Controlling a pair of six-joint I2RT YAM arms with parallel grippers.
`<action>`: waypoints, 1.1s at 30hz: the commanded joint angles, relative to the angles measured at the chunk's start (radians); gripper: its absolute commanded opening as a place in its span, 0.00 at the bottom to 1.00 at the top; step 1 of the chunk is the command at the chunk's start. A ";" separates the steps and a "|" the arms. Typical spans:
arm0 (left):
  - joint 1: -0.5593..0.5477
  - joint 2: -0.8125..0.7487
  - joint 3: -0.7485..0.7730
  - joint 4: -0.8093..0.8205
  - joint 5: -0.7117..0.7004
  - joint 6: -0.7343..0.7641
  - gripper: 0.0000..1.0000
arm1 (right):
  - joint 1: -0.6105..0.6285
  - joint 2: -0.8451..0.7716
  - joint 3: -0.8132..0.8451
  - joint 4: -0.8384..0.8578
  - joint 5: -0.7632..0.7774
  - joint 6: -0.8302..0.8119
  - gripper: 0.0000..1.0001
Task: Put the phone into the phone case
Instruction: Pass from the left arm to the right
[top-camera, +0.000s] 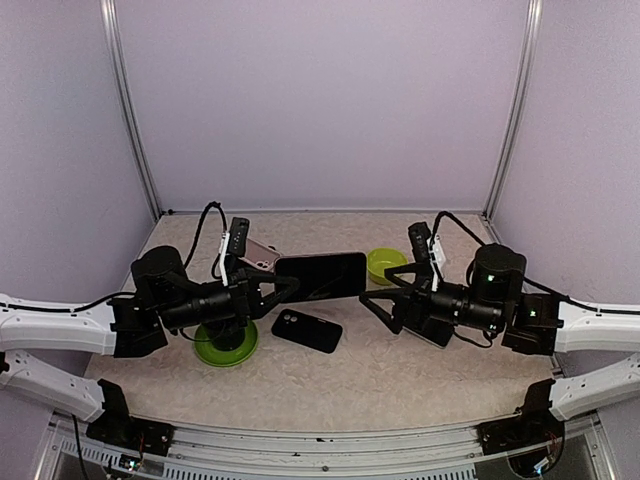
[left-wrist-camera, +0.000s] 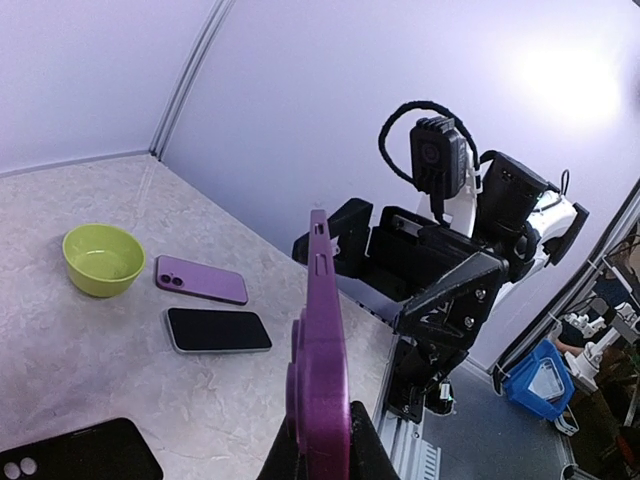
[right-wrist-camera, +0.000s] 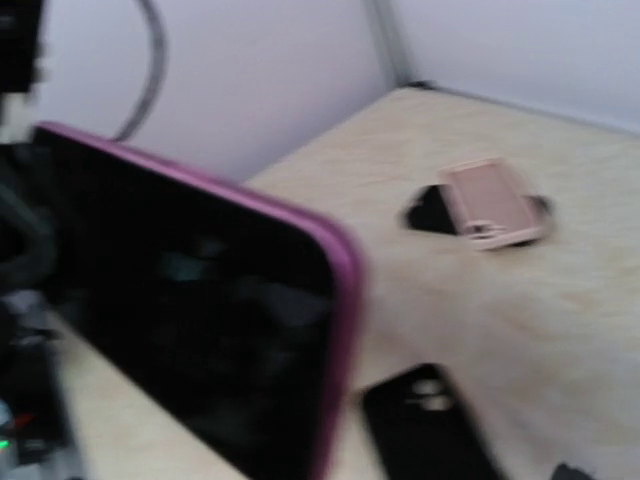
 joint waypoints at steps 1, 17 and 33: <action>-0.001 -0.010 -0.003 0.132 0.046 -0.019 0.00 | -0.023 0.042 0.054 0.099 -0.204 0.108 1.00; -0.001 0.072 -0.002 0.188 0.094 -0.095 0.00 | -0.130 0.224 0.071 0.305 -0.559 0.351 0.94; 0.029 0.161 -0.015 0.210 0.085 -0.168 0.00 | -0.134 0.320 0.062 0.437 -0.680 0.396 0.75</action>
